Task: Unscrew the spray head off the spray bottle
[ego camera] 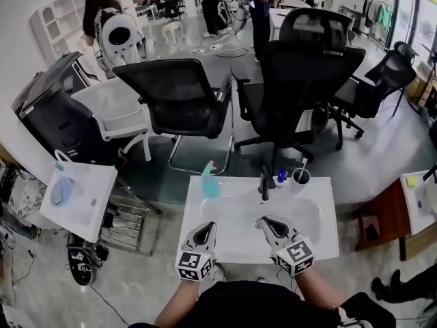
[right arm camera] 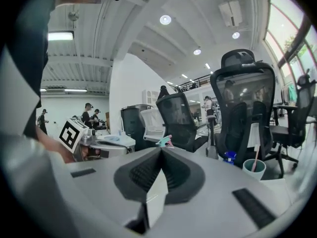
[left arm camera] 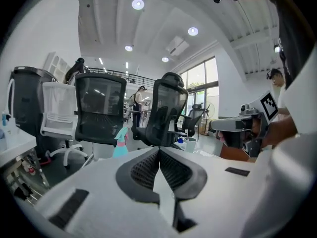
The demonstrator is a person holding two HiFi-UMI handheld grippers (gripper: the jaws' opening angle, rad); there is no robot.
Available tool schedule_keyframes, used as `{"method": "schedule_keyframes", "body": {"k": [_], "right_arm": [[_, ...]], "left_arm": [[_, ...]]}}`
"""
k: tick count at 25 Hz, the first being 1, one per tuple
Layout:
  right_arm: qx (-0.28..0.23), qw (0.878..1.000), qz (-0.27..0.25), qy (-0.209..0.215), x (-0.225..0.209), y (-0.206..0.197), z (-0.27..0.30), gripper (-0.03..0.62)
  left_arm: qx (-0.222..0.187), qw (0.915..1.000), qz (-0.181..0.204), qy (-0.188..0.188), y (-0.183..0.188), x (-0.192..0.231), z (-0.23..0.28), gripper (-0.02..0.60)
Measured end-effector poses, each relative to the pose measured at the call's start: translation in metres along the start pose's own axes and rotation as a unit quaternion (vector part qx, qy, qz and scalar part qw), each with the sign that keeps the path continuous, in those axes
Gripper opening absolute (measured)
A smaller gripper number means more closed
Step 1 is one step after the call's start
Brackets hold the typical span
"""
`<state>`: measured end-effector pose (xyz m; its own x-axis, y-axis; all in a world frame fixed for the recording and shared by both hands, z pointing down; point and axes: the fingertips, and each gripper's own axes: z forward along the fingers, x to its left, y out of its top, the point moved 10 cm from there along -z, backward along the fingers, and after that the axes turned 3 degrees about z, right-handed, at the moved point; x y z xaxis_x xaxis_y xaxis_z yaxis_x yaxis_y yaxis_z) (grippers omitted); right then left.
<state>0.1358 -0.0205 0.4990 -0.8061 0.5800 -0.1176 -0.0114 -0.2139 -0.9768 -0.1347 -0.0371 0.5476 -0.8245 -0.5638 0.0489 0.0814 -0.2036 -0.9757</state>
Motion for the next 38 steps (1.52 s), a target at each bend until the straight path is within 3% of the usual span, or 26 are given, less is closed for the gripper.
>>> {"method": "schedule_keyframes", "body": {"k": [8,17,22,27,33,36,38], "right_arm": [[0.007,0.998,0.014,-0.066,0.029,-0.001,0.037,0.006],[0.016,0.994,0.027,-0.108,0.051,-0.012,0.054,0.006],[0.022,0.993,0.037,-0.110,0.042,-0.019,0.059,0.006],[0.028,0.995,0.049,-0.085,0.022,-0.027,0.064,0.006],[0.040,0.997,0.043,-0.054,0.003,-0.032,0.077,0.006],[0.042,0.997,0.044,-0.040,-0.001,-0.032,0.085,0.006],[0.045,0.998,0.043,-0.034,-0.003,-0.032,0.088,0.006]], "left_arm": [[0.011,0.9980,0.012,-0.060,-0.001,0.058,0.015,0.009],[0.014,0.9941,0.031,-0.103,-0.007,0.081,0.027,0.009],[0.022,0.9955,0.029,-0.088,-0.014,0.087,0.041,0.009],[0.031,0.9968,0.029,-0.067,-0.023,0.086,0.059,0.009],[0.041,0.9990,0.018,0.000,-0.030,0.094,0.075,0.009],[0.044,0.9989,0.013,0.003,-0.034,0.098,0.080,0.011],[0.041,0.9991,0.012,-0.004,-0.038,0.098,0.084,0.111]]}}
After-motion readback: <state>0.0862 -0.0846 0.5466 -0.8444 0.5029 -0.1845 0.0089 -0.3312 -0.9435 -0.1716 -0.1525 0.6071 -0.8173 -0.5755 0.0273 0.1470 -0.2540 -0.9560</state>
